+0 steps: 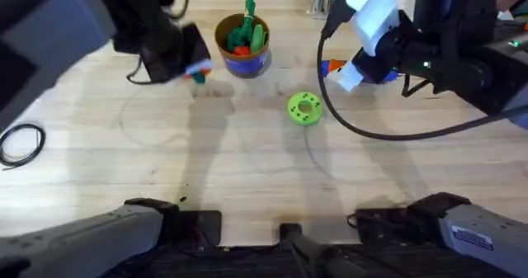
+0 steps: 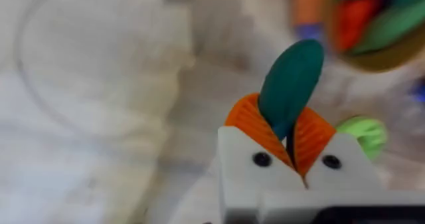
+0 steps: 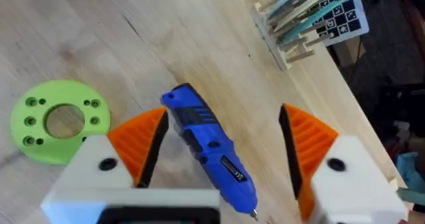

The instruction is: Pick up the gripper from the table and insert it into the empty holder that is missing its gripper. Then pick up a screw, insert it into the mounting hole, and use the screwdriver to tighten it. Finally, clean up the table by picking up the vegetable and placing it into the bucket.

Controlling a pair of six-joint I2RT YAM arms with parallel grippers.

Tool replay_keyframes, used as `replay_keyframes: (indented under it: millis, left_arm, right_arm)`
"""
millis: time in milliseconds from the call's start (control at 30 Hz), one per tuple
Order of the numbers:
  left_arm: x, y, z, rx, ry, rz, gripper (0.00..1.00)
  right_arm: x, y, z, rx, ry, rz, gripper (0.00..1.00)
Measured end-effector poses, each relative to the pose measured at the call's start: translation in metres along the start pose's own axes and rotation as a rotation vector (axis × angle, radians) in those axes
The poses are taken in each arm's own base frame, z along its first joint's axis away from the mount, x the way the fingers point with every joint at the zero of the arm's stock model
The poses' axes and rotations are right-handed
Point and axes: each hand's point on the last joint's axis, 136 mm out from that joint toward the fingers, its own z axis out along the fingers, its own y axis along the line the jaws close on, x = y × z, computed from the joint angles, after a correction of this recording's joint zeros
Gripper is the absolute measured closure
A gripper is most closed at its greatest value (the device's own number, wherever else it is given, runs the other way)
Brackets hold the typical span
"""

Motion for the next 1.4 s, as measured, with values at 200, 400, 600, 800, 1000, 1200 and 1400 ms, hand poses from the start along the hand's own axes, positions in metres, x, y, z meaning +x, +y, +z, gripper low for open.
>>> replay_keyframes:
  millis: [200, 400, 600, 800, 1000, 1200, 1400]
  left_arm:
    - [-0.038, -0.048, -0.031, 0.218, -0.177, 0.107, 0.982]
    - [-0.048, -0.066, -0.012, 0.255, -0.180, 0.150, 0.982]
    - [-0.060, -0.082, 0.016, 0.285, -0.176, 0.164, 0.982]
    - [-0.068, -0.109, 0.042, 0.386, -0.162, 0.186, 0.859]
    - [-0.061, -0.115, 0.063, 0.414, -0.100, 0.180, 0.462]
    - [-0.060, -0.121, 0.052, 0.452, -0.107, 0.192, 0.056]
    - [-0.060, -0.119, 0.017, 0.473, -0.147, 0.201, 0.015]
  right_arm:
    - [0.000, 0.000, 0.000, 0.000, 0.000, 0.006, 0.009]
    - [-0.007, -0.007, -0.014, 0.028, -0.036, 0.047, 0.009]
    - [-0.011, -0.011, -0.033, 0.049, -0.064, 0.063, 0.009]
    - [-0.008, -0.008, -0.037, 0.040, -0.054, 0.079, 0.009]
    - [-0.002, -0.003, -0.037, 0.022, -0.031, 0.126, 0.009]
    - [-0.002, -0.003, -0.038, 0.019, -0.030, 0.196, 0.009]
    - [-0.010, -0.010, -0.058, 0.054, -0.086, 0.243, 0.009]
